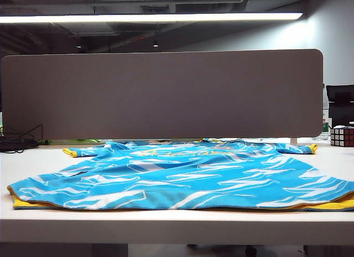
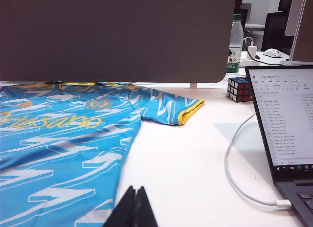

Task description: Fold the bottom side of the soccer jersey horizontally towards the center, about one-third of the way, then fold the sleeve back towards the center, creating a straight line along the edge of the the soccer jersey, and finally fold the bottom of the soccer jersey up towards the top, creating a neat rectangle.

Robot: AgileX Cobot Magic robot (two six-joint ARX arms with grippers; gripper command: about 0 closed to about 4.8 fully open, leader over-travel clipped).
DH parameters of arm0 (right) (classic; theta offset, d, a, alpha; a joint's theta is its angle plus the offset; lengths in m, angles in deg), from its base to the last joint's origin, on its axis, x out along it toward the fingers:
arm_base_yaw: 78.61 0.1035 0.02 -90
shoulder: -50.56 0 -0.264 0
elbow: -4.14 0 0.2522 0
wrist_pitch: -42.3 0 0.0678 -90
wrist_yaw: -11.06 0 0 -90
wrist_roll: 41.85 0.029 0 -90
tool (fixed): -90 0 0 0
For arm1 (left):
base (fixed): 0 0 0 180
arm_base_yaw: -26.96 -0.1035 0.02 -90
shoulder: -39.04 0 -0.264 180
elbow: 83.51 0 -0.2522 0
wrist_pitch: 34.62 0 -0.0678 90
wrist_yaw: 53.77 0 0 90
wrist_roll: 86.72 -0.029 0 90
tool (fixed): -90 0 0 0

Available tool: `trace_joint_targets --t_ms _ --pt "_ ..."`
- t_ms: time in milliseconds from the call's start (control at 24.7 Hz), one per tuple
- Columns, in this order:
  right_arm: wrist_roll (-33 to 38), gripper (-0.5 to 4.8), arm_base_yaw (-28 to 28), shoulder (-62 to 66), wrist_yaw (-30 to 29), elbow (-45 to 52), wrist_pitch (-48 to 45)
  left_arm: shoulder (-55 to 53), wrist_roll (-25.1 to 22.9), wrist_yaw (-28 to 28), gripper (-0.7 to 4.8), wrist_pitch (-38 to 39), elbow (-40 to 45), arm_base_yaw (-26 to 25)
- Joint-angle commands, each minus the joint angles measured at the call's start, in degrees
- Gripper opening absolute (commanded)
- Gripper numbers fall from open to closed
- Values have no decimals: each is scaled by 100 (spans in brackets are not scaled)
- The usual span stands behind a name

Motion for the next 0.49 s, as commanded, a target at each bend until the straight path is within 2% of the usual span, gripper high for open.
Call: trace_joint_targets --t_ms 40,404,445,485 --pt "-2 -1 0 -13 -9 35 -122 -11 17 -17 -5 -42 -9 -9" --pt "4 -1 0 -13 -11 35 -87 -11 31 70 -5 -50 -9 -9" --pt "46 -1 0 -13 -17 35 -90 -11 114 72 -6 -37 -9 -9" --pt "295 -1 0 -13 -107 35 -92 -11 457 70 -6 -35 -9 -9"
